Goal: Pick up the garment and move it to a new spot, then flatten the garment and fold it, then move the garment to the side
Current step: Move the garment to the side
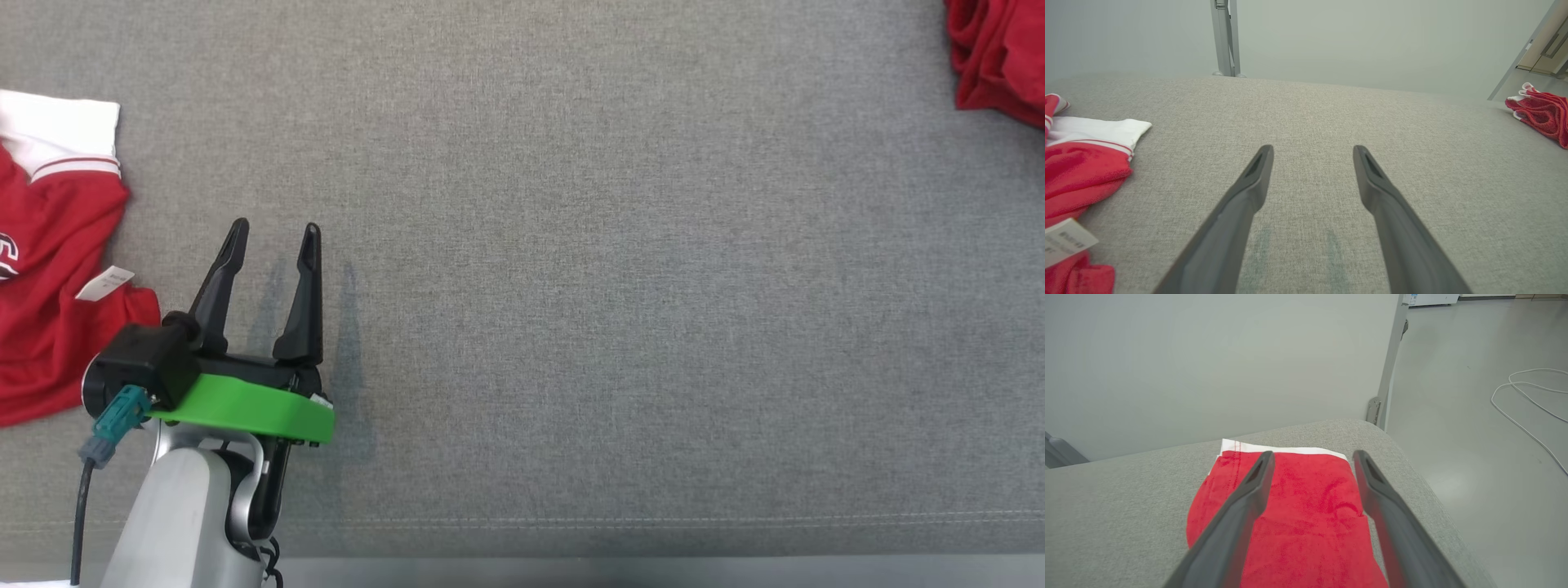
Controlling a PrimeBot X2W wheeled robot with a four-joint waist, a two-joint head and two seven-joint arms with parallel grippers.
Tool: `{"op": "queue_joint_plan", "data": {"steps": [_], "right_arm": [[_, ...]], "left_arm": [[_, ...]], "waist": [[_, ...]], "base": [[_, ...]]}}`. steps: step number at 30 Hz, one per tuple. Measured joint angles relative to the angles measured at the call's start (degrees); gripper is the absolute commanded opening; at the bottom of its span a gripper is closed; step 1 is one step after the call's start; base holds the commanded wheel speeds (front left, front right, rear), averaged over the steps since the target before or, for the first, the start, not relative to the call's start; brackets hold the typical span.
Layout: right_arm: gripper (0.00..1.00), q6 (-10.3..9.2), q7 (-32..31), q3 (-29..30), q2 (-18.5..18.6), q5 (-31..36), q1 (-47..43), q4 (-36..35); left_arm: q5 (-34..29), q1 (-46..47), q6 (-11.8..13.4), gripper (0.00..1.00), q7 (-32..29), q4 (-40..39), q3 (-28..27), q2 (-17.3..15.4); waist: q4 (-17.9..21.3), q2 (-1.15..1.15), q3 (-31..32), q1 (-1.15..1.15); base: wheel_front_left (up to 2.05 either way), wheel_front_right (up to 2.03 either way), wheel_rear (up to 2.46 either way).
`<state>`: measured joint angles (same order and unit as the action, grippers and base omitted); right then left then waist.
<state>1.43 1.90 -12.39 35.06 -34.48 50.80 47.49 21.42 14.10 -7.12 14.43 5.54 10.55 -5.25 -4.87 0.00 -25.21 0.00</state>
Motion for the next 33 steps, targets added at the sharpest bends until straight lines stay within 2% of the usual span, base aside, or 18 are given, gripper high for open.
{"op": "queue_joint_plan", "data": {"steps": [10,16,29,33], "right_arm": [[1.00,2.46,7.86,-3.18,-5.34,1.21,-3.48,-6.55],[1.00,3.44,11.74,-4.69,-9.01,1.25,-9.28,-10.05],[1.00,4.12,12.54,-7.12,-16.01,1.15,-24.68,-19.49],[1.00,4.01,12.54,-6.73,-16.46,1.70,-29.51,-22.45]], "left_arm": [[0.00,-0.17,0.00,1.00,0.00,1.49,-1.65,0.37],[0.00,-1.98,0.00,1.00,0.00,2.83,-3.07,0.65],[0.00,-8.48,0.01,1.00,0.00,4.78,-4.11,0.96],[0.00,-9.26,0.03,1.00,0.00,4.54,-4.47,1.22]], "waist": [[1.28,0.00,6.03,0.00],[2.52,0.00,11.19,0.00],[4.17,0.00,20.55,0.00],[4.71,0.00,22.43,0.00]], "base": [[0.00,0.00,0.00],[0.00,0.00,0.00],[0.00,0.00,0.00],[0.00,0.00,0.00]]}}
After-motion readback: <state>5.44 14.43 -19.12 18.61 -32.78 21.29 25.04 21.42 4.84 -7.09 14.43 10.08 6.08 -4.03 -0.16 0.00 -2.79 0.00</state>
